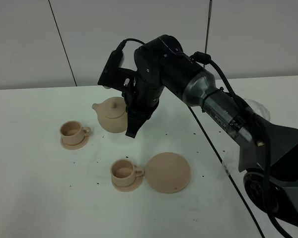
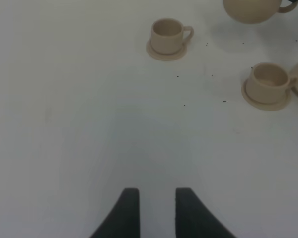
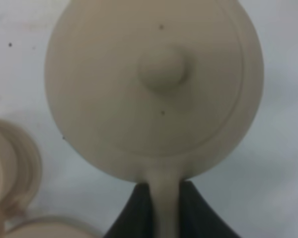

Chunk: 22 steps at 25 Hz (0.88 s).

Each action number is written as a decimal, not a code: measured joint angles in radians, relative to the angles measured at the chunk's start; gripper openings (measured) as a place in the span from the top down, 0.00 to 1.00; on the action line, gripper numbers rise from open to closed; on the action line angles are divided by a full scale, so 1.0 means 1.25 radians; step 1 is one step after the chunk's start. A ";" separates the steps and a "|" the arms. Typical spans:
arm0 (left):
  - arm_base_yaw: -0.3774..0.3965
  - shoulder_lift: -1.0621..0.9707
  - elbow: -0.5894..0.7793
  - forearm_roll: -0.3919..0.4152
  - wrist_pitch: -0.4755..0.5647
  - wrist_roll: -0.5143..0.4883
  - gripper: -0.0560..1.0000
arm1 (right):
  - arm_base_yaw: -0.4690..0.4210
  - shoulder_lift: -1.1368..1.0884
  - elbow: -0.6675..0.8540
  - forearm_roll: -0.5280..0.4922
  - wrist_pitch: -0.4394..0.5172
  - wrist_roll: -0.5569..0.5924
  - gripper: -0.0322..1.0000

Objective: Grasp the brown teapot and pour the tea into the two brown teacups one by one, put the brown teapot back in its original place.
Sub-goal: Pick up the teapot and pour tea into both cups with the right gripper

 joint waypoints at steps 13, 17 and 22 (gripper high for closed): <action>0.000 0.000 0.000 0.000 0.000 0.000 0.71 | 0.042 0.007 0.000 -0.048 -0.081 -0.014 0.88; 0.000 0.000 0.000 0.000 0.000 0.000 0.71 | 0.044 0.022 0.000 -0.078 -0.109 -0.015 0.88; 0.000 0.000 0.000 0.000 0.000 0.000 0.71 | 0.045 0.031 0.000 -0.094 -0.135 -0.029 0.88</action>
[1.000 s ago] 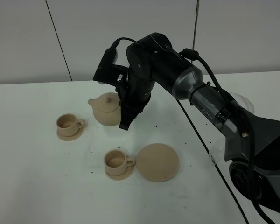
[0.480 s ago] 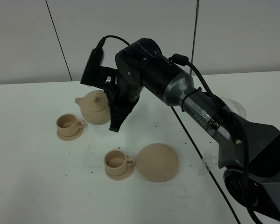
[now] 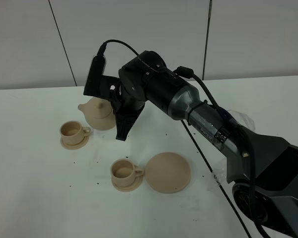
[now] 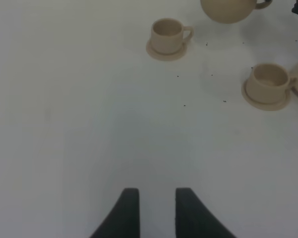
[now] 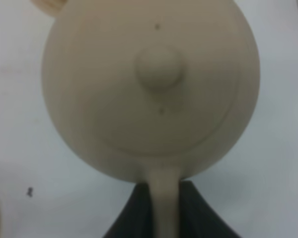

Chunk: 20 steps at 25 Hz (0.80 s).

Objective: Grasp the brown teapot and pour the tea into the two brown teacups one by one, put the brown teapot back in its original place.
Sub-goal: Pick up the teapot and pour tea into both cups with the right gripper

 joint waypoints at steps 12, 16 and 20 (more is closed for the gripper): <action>0.000 0.000 0.000 0.000 0.000 0.000 0.71 | 0.002 0.000 0.000 -0.049 -0.046 -0.025 0.88; 0.000 0.000 0.000 0.000 0.000 0.000 0.71 | 0.012 0.000 0.000 -0.057 -0.070 -0.039 0.88; 0.000 0.000 0.000 0.000 0.000 0.000 0.71 | 0.028 0.004 0.000 -0.084 -0.085 -0.049 0.88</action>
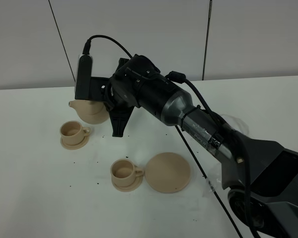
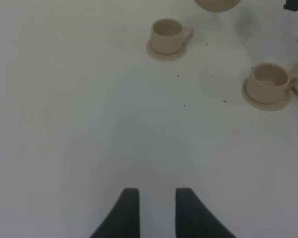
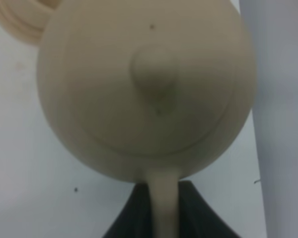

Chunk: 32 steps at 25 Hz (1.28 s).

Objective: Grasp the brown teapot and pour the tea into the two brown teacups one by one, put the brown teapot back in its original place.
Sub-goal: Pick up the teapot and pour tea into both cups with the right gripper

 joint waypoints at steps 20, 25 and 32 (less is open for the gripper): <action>0.000 0.000 0.000 0.001 0.000 0.000 0.71 | 0.007 0.032 0.000 -0.048 -0.074 -0.012 0.88; 0.000 0.000 0.000 0.001 0.000 0.000 0.71 | 0.007 0.032 0.000 -0.060 -0.085 -0.011 0.88; 0.000 0.000 0.000 0.001 0.000 0.000 0.71 | 0.007 0.039 0.000 -0.062 -0.099 -0.011 0.88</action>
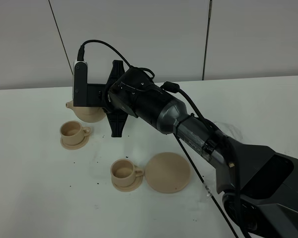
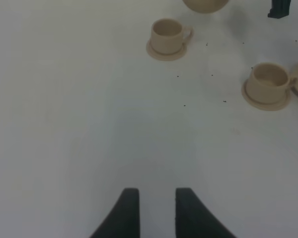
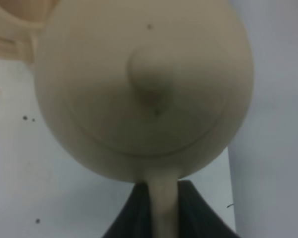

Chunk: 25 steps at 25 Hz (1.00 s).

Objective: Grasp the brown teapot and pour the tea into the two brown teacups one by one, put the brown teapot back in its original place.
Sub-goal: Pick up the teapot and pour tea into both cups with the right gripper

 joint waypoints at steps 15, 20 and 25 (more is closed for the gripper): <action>0.000 0.000 0.000 0.000 0.000 0.000 0.71 | 0.000 0.024 0.000 -0.012 -0.035 0.000 0.88; 0.000 0.000 0.000 0.000 0.000 0.000 0.71 | 0.000 0.030 0.000 -0.022 -0.043 0.000 0.88; 0.000 0.000 0.000 0.000 0.000 0.000 0.71 | 0.000 0.037 0.000 -0.044 -0.043 0.000 0.88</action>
